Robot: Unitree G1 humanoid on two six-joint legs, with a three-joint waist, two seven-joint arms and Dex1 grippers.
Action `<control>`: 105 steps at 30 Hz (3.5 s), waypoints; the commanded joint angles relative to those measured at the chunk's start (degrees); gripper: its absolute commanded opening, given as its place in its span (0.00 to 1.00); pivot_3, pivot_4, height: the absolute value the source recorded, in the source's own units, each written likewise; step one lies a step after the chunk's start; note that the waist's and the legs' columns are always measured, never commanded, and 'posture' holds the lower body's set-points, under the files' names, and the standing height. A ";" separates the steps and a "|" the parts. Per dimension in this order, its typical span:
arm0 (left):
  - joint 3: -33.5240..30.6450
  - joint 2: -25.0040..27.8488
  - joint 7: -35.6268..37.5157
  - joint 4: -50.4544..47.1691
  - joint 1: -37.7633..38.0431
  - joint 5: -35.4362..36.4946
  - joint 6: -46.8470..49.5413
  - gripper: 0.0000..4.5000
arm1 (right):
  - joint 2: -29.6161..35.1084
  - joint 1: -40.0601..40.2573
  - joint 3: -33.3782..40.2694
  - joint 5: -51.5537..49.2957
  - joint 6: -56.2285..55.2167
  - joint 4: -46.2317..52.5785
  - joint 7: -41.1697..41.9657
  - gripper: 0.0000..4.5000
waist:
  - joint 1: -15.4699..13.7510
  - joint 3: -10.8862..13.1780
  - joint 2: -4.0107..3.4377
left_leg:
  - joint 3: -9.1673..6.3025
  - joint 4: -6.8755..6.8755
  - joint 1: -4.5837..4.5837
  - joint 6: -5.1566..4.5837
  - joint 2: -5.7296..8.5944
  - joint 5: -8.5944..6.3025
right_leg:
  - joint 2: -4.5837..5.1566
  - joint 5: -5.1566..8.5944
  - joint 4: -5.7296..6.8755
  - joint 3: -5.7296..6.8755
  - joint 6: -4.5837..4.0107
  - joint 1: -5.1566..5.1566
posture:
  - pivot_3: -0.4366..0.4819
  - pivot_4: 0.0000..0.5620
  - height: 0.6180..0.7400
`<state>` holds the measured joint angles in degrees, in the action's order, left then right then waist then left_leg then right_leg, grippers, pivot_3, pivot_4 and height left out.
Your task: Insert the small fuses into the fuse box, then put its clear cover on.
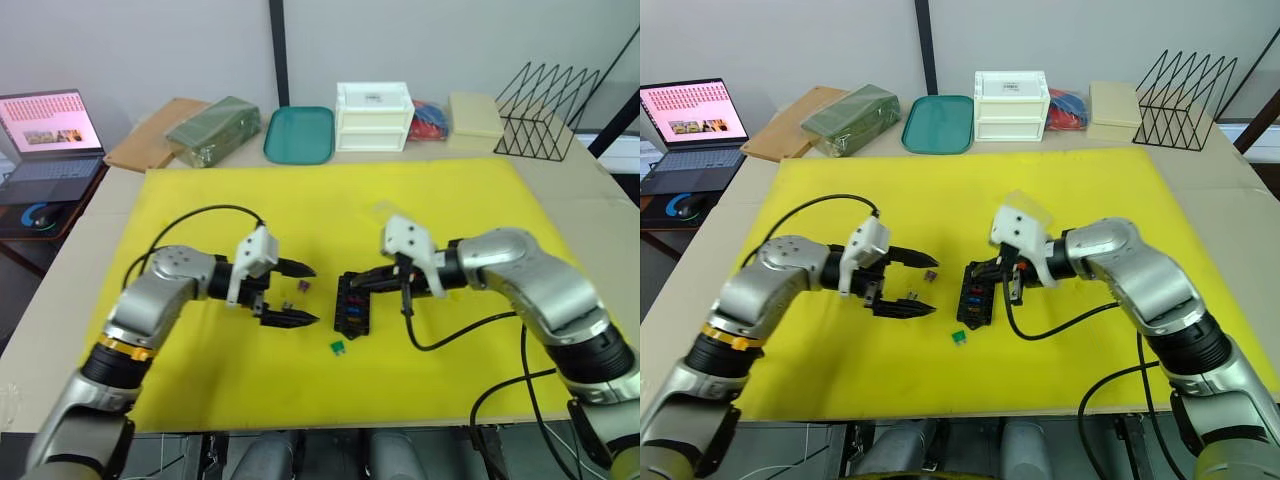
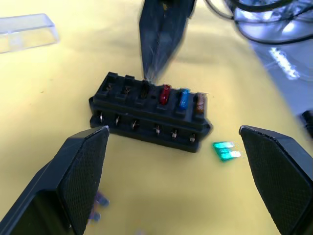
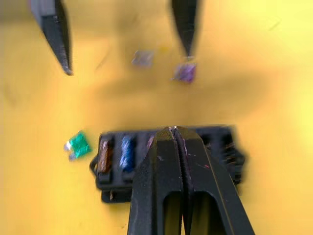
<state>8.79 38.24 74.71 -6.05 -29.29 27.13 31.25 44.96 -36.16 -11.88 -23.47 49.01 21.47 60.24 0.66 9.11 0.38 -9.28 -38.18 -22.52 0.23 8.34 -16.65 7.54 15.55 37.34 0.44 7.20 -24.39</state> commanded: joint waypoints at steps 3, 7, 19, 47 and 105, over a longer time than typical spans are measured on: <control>-8.13 8.95 2.59 -2.83 2.41 4.77 4.55 1.00 | 8.09 4.16 9.90 -3.09 0.04 7.81 1.53 0.05 | -0.28 0.00 -0.01 | 0.00 0.02 -0.01 0.00 0.00 0.00 | 0.00 0.00 -0.04 0.00 0.00 0.00 | 0.48 0.27 1.00; -10.78 14.83 3.46 -4.47 7.96 4.49 4.19 1.00 | 16.35 12.32 16.50 -3.40 -2.81 9.81 4.76 0.29 | -0.18 0.02 -0.03 | 0.02 0.05 -0.02 -0.04 0.01 -0.02 | 0.01 0.00 -0.12 0.00 0.00 0.03 | 0.48 0.27 1.00; -15.40 24.45 7.99 1.84 16.58 1.99 -0.51 1.00 | 26.09 32.29 33.90 -1.20 -8.13 2.97 10.74 1.00 | -0.46 0.06 -0.09 | 0.08 0.06 0.03 -0.09 -0.04 -0.05 | 0.01 0.00 -0.14 0.00 0.00 0.09 | 0.48 0.27 1.00; -10.44 4.05 -10.46 8.83 -0.40 23.80 51.24 0.64 | 14.92 4.14 10.12 -10.86 -0.81 14.34 -0.17 1.00 | -0.02 0.09 -0.04 | 0.06 -0.01 0.01 -0.08 -0.03 -0.05 | 0.00 0.01 -0.04 -0.01 0.01 0.04 | 0.48 0.27 1.00; -5.16 -4.47 -17.14 16.37 -3.52 17.15 45.63 0.64 | 14.38 1.24 5.28 -6.10 -1.23 14.53 -2.80 1.00 | -0.32 0.06 -0.05 | 0.08 -0.05 0.01 -0.07 -0.01 -0.04 | 0.02 0.01 -0.01 -0.04 0.01 0.04 | 0.48 0.27 1.00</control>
<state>2.87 34.61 58.42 9.29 -32.26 45.30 77.14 59.51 -33.89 -7.72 -29.93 48.38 34.70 57.76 0.34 9.18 0.33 -9.20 -38.25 -22.52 0.16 8.34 -16.69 7.57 15.56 37.33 0.40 7.21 -24.35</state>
